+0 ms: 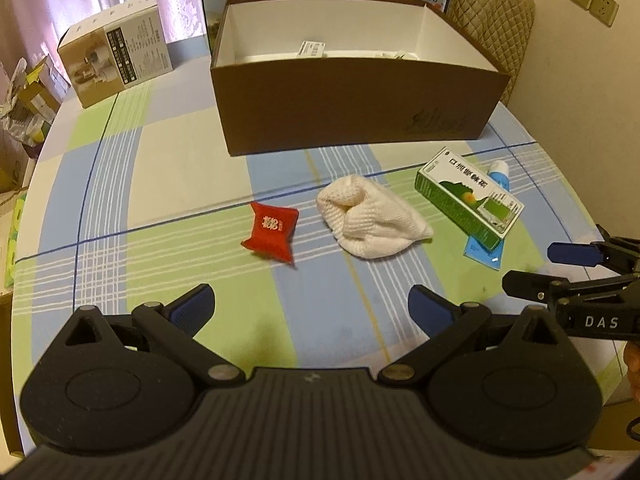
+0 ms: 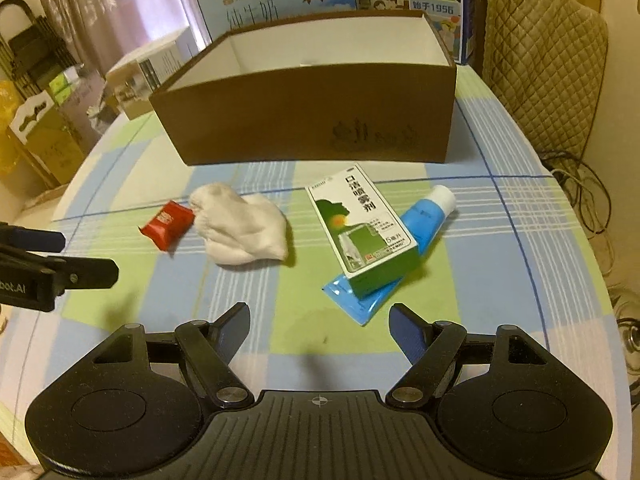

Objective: Organize objects
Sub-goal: 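Grasp the white-green spray box upright with the right tool, then grasp the red candy packet with the left tool, then carry the spray box and red candy packet over the brown box with both tools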

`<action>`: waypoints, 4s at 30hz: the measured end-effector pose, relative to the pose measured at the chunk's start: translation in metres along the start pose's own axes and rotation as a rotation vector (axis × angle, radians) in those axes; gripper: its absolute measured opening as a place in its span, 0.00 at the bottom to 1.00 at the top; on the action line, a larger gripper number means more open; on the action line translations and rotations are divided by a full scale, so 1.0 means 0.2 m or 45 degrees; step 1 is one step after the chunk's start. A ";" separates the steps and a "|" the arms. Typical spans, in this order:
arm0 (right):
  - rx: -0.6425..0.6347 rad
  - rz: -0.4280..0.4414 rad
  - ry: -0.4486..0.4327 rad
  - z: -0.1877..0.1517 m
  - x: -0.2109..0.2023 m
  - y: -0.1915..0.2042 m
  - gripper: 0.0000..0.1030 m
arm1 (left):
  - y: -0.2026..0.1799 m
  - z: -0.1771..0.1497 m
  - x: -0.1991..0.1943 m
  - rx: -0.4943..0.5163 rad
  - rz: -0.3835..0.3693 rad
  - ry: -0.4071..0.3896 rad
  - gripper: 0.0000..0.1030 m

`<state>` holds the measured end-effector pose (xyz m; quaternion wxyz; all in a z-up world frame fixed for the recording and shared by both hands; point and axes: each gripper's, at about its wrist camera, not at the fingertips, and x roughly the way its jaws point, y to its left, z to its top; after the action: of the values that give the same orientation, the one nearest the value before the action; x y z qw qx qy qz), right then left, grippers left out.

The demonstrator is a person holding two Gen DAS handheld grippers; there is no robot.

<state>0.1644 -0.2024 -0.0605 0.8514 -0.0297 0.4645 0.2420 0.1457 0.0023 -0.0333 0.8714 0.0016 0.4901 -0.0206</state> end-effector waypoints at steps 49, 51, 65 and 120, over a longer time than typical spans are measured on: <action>-0.467 -0.180 0.017 0.27 0.48 0.02 0.51 | 0.21 0.13 0.31 -0.032 0.138 0.061 0.94; -0.434 -0.166 0.004 0.27 0.46 0.01 0.51 | 0.21 0.13 0.32 -0.029 0.138 0.064 0.94; -0.159 -0.133 -0.037 0.26 0.28 -0.11 0.51 | 0.20 0.17 0.45 0.010 0.106 0.071 0.87; -0.059 0.044 -0.254 0.54 0.00 -0.07 0.51 | 0.20 0.45 0.06 0.023 0.010 -0.209 0.26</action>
<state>0.2542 -0.1858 -0.0018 0.8882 -0.0170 0.3721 0.2689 0.2297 0.0397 0.0019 0.9087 0.0096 0.4168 -0.0214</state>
